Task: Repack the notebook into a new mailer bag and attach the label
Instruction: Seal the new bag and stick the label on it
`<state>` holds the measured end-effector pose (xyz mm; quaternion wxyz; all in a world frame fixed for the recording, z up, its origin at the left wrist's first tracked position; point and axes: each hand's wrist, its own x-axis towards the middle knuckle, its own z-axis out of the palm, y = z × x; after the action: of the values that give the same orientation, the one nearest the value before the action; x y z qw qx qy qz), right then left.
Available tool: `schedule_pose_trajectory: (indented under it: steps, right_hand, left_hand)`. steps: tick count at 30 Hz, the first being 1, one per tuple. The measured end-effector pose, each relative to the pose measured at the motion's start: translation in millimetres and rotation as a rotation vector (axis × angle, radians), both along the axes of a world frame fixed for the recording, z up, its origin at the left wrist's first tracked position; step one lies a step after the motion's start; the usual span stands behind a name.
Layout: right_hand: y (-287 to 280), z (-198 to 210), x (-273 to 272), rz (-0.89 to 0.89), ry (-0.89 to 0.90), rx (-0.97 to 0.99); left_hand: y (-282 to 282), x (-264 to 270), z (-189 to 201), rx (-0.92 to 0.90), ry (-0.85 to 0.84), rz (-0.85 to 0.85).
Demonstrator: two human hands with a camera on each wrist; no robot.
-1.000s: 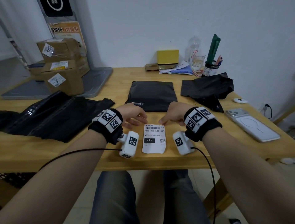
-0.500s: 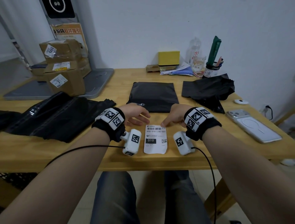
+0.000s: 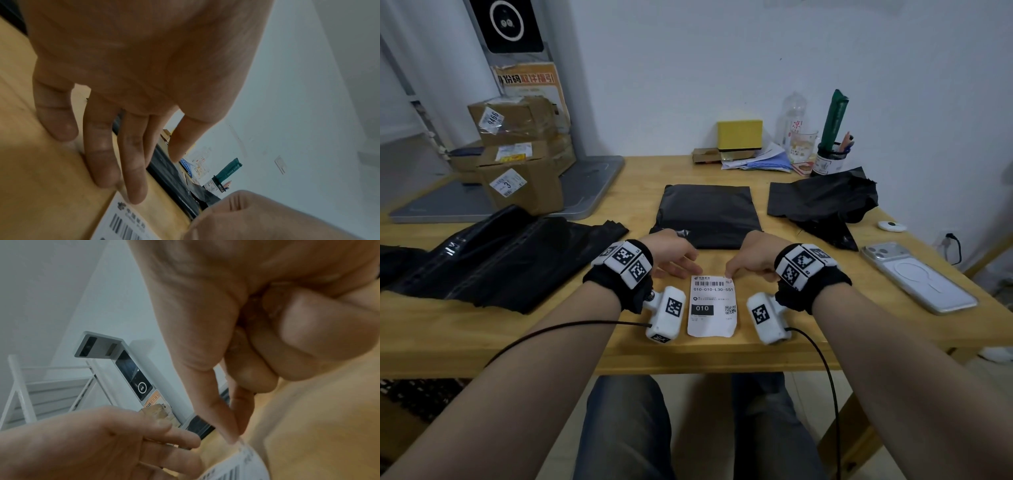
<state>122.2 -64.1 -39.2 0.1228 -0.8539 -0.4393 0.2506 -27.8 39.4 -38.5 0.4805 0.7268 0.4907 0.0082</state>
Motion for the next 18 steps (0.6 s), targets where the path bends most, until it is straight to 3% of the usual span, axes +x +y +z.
schedule_pose_trajectory:
  steps: [4, 10, 18]
  right_hand:
    - [-1.4, 1.6, -1.8, 0.008, 0.053, 0.059]
    - [-0.3, 2.7, -0.7, 0.030, 0.140, 0.097]
    - [-5.8, 5.5, 5.0, 0.055, 0.270, 0.164]
  left_hand:
    - [0.3, 2.3, -6.2, 0.138, 0.094, -0.116]
    - [-1.4, 3.1, -6.9, 0.151, 0.136, -0.235]
    - [4.7, 1.7, -12.3, 0.165, 0.186, -0.224]
